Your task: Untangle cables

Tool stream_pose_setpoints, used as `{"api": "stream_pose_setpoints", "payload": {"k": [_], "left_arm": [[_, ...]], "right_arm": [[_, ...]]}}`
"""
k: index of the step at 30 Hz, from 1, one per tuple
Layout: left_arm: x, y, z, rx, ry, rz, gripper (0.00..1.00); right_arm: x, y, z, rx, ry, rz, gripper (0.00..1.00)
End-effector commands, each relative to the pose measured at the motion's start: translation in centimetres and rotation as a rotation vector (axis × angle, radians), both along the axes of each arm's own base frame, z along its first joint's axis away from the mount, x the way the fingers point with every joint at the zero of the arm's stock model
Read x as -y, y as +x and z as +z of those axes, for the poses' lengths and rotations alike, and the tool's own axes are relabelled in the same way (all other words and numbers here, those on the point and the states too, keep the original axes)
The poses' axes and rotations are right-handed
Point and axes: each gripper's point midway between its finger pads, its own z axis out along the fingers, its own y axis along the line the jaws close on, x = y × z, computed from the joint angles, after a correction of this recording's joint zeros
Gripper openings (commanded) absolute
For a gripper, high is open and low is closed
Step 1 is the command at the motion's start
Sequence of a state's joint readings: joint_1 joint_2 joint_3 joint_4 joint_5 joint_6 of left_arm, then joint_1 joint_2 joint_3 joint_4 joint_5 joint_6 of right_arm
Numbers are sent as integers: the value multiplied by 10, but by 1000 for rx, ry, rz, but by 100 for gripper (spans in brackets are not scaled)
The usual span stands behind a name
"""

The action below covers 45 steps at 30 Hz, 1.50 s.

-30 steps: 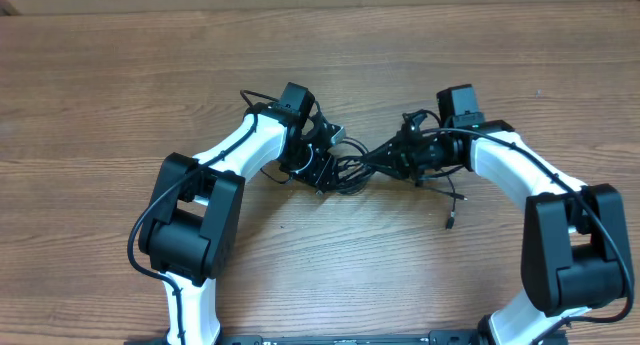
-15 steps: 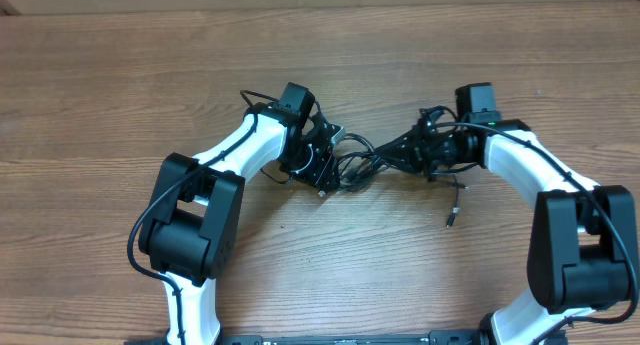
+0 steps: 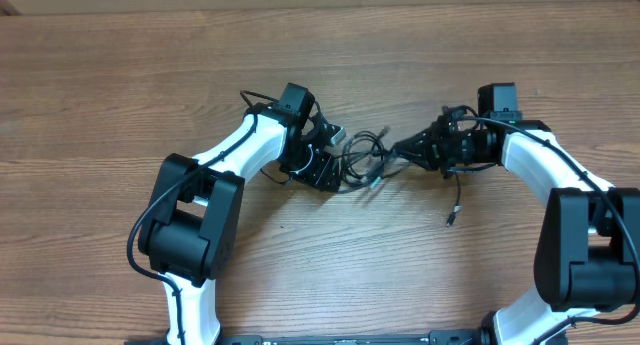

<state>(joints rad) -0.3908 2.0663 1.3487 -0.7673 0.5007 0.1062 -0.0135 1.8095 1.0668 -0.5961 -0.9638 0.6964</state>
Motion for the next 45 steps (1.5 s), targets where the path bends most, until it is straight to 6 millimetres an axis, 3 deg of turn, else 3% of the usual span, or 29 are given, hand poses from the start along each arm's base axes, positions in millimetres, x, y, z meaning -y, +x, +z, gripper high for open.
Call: {"api": "stream_pose_setpoints", "payload": {"k": [1, 10, 14, 20, 25, 27, 33, 34, 35, 37, 39, 40, 42, 43, 45], "left_arm": [[-51, -10, -47, -42, 280, 81, 50], [-71, 5, -50, -31, 369, 239, 62], [-74, 9, -35, -95, 326, 293, 64], [-41, 18, 26, -150, 36, 140, 63], [-26, 19, 63, -114, -61, -4, 63], [-20, 14, 72, -89, -72, -86, 64], [5, -5, 72, -36, -80, -279, 70], [7, -4, 69, -15, -54, -297, 77], [5, 0, 64, 11, -12, -306, 99], [-4, 13, 54, 43, 126, -224, 100], [-7, 20, 56, 36, 181, -133, 90], [-1, 18, 63, 26, 148, -136, 83], [12, 17, 82, 25, 59, -159, 80], [29, 16, 104, 54, -56, -203, 80], [38, 15, 116, 88, -107, -247, 83]], "right_arm": [[10, 2, -6, 56, -85, 26, 4], [28, -20, -31, 36, -259, 109, 4], [28, -20, -31, 34, -258, 110, 4], [22, -23, -31, 29, -253, 125, 4], [18, -26, -30, 24, -250, 137, 4], [18, -27, -30, 20, -249, 137, 4], [18, -26, -30, 21, -249, 137, 5], [18, -26, -30, 21, -250, 137, 5], [18, -26, -30, 21, -250, 137, 5], [18, -26, -30, 21, -250, 137, 5], [18, -26, -30, 21, -250, 137, 5], [18, -26, -30, 21, -250, 137, 5], [18, -26, -30, 21, -250, 137, 5], [18, -26, -30, 21, -250, 137, 5], [18, -26, -30, 21, -250, 137, 5]]}}
